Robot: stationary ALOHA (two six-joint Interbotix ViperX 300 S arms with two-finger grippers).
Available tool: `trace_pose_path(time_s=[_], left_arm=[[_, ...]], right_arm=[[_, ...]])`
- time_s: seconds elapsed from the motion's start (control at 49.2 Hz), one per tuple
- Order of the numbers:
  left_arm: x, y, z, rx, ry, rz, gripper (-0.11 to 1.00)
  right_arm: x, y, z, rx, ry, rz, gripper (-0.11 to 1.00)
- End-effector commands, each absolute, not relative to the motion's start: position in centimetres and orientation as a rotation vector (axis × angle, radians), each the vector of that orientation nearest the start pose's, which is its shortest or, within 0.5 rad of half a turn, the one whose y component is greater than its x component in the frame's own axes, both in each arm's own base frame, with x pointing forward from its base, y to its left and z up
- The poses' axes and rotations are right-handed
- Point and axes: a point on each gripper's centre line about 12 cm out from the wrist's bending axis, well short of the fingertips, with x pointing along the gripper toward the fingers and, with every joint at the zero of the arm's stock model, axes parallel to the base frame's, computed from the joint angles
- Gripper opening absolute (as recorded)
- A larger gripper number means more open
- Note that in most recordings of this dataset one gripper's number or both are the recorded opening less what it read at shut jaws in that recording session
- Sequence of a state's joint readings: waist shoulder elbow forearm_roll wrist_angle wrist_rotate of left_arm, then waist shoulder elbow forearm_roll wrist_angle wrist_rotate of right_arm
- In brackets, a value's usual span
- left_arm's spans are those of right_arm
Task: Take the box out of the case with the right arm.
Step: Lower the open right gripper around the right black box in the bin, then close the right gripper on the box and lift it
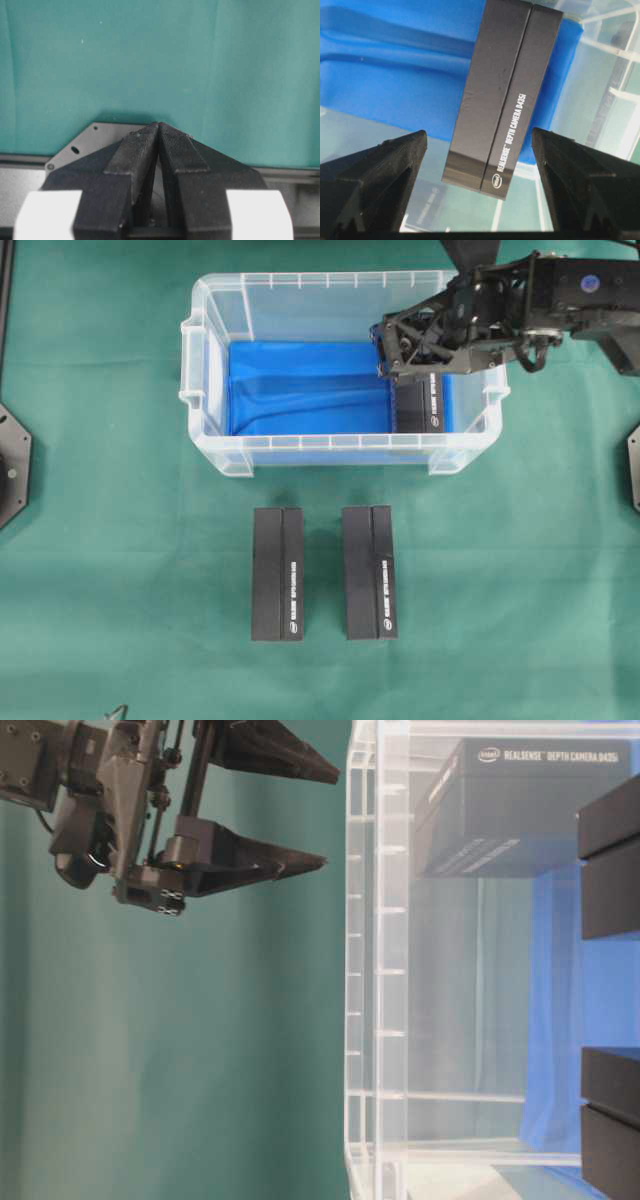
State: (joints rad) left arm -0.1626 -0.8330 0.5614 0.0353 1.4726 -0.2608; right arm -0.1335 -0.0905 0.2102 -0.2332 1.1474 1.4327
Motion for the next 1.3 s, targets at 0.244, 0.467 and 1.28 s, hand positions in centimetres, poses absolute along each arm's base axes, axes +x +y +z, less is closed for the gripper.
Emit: trace_pose_path(time_s=[0.244,0.467,1.28], left_arm=[[15.0,-2.1,34.6,-0.101,1.189,0.040,0.02],[15.0,-2.1,34.6,-0.103,1.189,0.040,0.02],[15.0,-2.1,34.6,-0.103,1.191,0.039,0.02]], right_arm=[[36.4,-7.5,27.4,1.079,0.876,-1.095,0.88],[37.0,-7.8,25.7,1.078,0.885,-1.097,0.88],[38.1,-8.5,19.8,1.098,0.918,-1.139,0.88]])
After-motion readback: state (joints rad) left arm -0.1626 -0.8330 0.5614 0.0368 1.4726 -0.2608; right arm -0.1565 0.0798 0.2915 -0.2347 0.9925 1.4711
